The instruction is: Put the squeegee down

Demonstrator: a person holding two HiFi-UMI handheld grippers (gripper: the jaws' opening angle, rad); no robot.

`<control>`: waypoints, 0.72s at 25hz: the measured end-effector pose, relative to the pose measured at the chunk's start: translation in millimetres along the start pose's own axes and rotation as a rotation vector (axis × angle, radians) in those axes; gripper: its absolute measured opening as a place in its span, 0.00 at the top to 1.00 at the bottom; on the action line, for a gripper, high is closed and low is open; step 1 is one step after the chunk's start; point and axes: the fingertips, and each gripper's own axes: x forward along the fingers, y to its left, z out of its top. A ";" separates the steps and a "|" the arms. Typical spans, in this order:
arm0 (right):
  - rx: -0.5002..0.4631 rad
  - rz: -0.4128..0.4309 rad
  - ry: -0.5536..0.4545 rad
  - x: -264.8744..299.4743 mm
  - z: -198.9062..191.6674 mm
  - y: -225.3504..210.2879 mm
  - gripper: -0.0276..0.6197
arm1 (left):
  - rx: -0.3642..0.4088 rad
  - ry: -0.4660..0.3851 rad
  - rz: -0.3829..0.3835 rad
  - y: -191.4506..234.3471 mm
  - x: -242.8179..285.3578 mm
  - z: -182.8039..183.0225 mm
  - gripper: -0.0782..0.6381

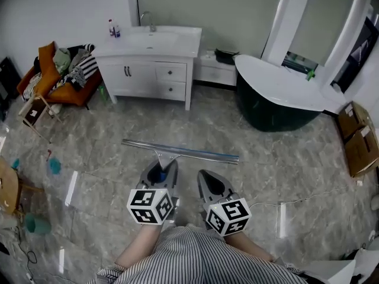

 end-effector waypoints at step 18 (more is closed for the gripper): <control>0.093 0.026 0.045 24.6 -12.0 -33.2 0.93 | -0.028 0.025 0.033 10.7 37.1 -15.7 0.71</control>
